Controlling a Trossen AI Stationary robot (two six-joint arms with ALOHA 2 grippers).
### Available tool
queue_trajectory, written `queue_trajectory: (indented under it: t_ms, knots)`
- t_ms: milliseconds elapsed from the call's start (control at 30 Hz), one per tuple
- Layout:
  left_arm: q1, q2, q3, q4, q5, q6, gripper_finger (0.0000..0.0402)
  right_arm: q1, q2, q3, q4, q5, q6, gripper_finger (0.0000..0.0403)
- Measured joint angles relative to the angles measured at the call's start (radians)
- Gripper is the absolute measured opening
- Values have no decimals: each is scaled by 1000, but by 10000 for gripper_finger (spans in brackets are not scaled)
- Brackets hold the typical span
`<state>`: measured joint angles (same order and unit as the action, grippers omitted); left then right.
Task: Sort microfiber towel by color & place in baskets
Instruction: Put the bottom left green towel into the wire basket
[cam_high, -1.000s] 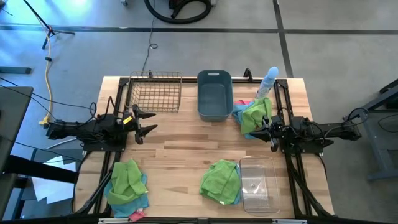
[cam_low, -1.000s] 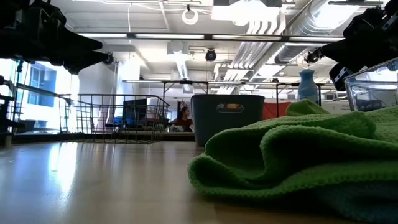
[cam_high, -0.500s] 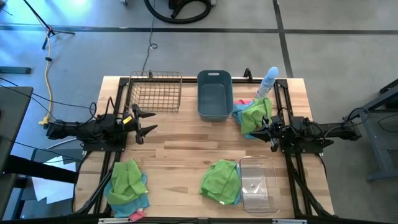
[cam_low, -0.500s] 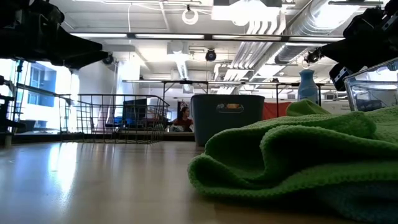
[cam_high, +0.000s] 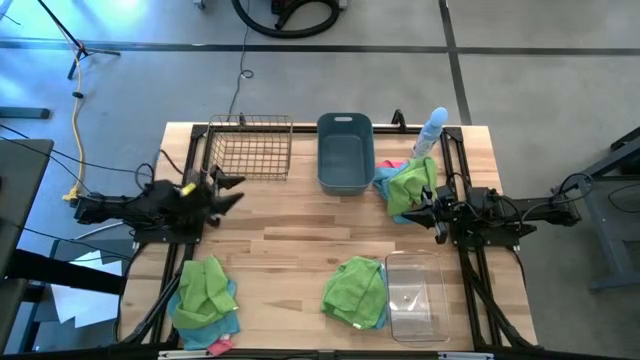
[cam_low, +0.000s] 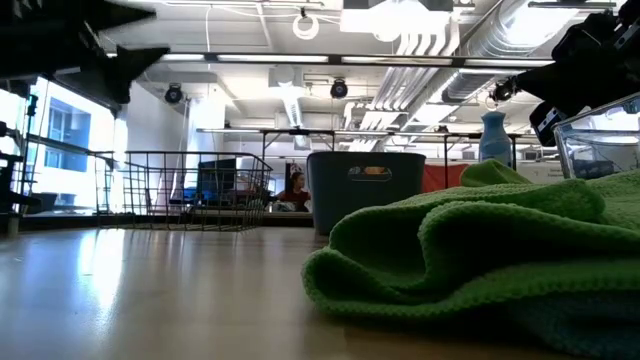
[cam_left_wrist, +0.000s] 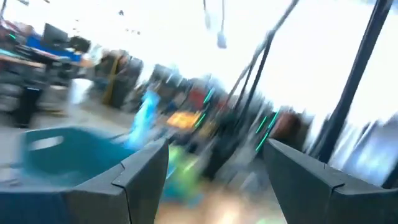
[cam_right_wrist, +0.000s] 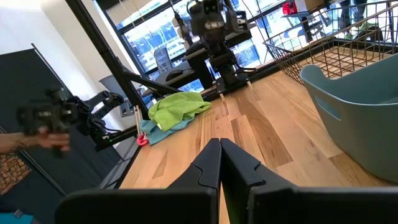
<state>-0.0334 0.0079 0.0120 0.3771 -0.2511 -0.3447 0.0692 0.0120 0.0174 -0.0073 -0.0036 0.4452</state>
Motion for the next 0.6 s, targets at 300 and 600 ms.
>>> queue_trajectory:
  t_ms: [300, 600]
  knots:
    - [2, -1, 1, 258, -207, 27, 250, 0, 0, 0, 0, 0, 0, 0]
    - [2, -1, 1, 240, -200, -163, 250, 0, 0, 0, 0, 0, 0, 0]
